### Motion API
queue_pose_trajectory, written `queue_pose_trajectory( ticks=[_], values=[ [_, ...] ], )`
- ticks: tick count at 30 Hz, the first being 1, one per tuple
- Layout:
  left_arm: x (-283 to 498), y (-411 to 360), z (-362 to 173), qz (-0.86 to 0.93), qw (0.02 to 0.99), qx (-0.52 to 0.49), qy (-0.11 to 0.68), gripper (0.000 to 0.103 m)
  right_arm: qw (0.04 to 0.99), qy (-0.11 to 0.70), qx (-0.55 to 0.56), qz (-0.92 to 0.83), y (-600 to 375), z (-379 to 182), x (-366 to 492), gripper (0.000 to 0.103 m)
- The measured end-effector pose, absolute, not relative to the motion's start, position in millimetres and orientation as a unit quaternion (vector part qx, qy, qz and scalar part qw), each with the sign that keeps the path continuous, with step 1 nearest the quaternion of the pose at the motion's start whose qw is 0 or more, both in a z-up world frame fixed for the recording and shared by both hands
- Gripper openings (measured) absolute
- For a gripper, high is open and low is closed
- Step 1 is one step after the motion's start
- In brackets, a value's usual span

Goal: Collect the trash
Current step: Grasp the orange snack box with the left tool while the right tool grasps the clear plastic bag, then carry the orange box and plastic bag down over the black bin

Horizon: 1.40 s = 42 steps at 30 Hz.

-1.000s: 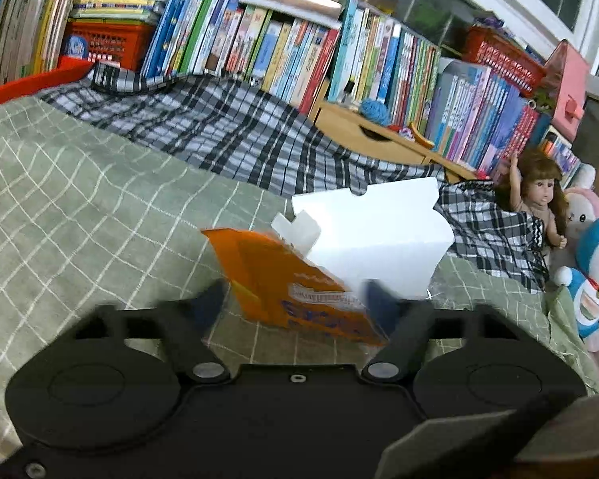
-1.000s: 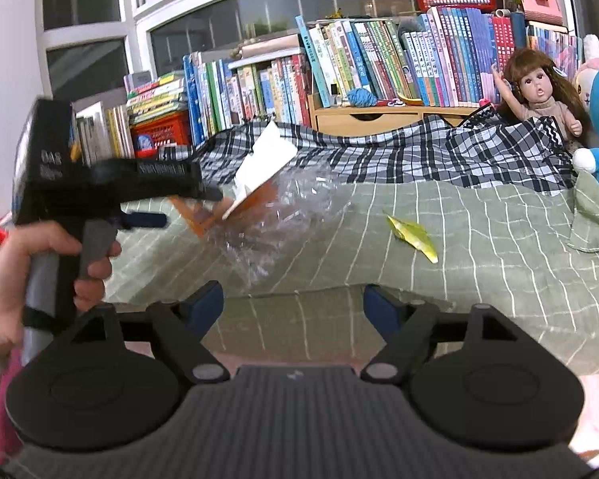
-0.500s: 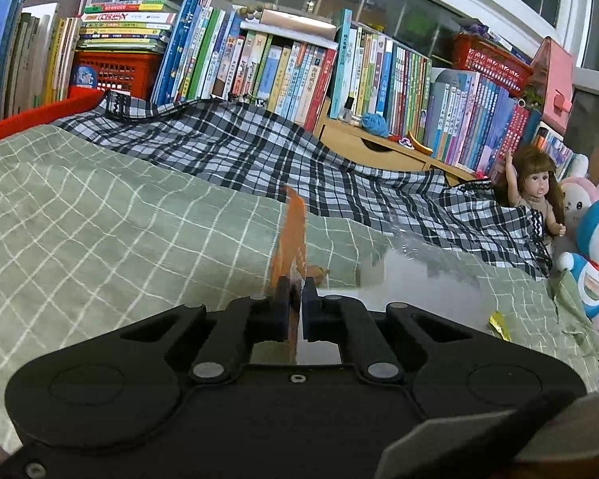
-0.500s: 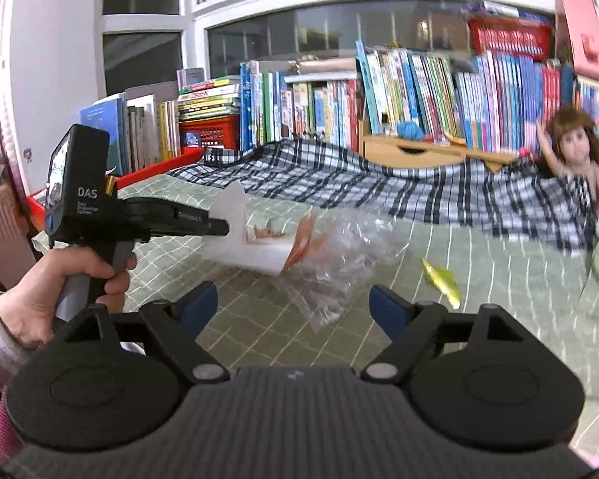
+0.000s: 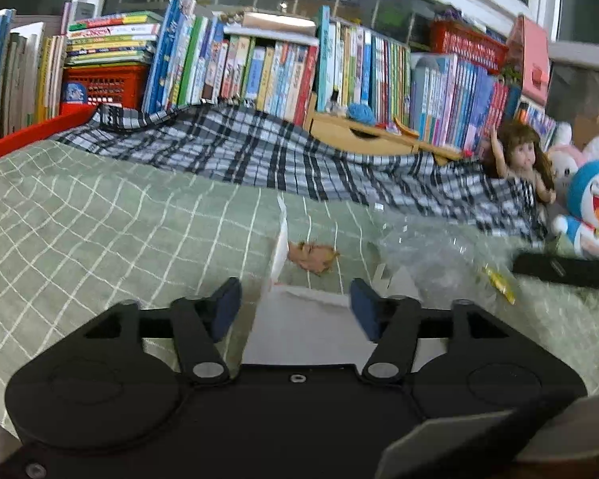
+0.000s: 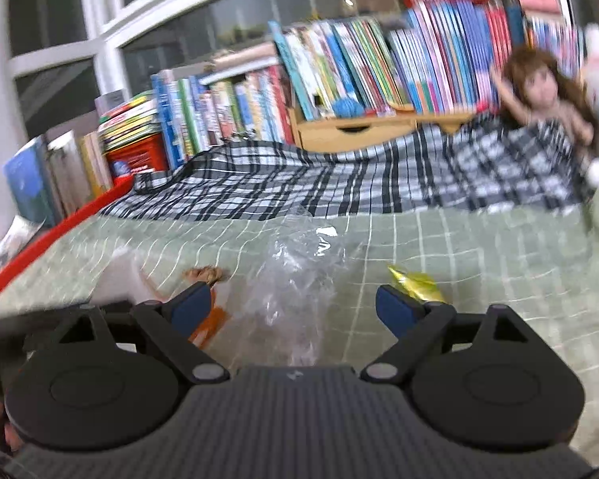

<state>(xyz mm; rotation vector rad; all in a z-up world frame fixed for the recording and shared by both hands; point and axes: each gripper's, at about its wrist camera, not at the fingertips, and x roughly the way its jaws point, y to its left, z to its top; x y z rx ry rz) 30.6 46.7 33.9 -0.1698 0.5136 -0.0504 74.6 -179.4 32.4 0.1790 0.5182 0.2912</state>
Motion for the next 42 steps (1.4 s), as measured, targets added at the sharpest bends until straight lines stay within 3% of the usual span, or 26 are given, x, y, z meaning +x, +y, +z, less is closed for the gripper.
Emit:
queue_pose_trajectory(
  ticks=[2,4,5,6,7,9,12,21,42],
  values=[
    [33,44,26,-0.018,0.963,-0.074,0.258,0.078,0.95,0.262,0.098,0.138,-173,26,93,0.094],
    [36,43,16,-0.016,0.961,-0.072,0.268,0.077,0.946,0.272,0.113,0.139,-167,18,109,0.094],
    [39,44,12,-0.02,0.958,-0.078,0.277,0.071,0.942,0.281,0.12,0.141,-164,13,116,0.094],
    [41,45,7,-0.026,0.953,-0.087,0.288,0.057,0.936,0.294,0.127,0.142,-162,7,124,0.091],
    [42,46,3,-0.031,0.949,-0.1,0.298,0.046,0.931,0.306,0.133,0.145,-160,2,128,0.08],
    [39,44,2,-0.009,0.953,-0.082,0.292,0.011,0.923,0.323,0.147,0.148,-159,-8,129,0.062],
    [35,49,1,-0.014,0.95,-0.1,0.297,0.006,0.929,0.306,0.139,0.157,-160,-10,111,0.057],
    [4,45,17,-0.022,0.956,-0.096,0.276,0.004,0.939,0.284,0.077,0.18,-164,3,47,0.054],
    [-113,30,32,-0.067,0.958,-0.054,0.274,0.004,0.947,0.255,0.044,0.189,-196,2,-85,0.054]
  ],
)
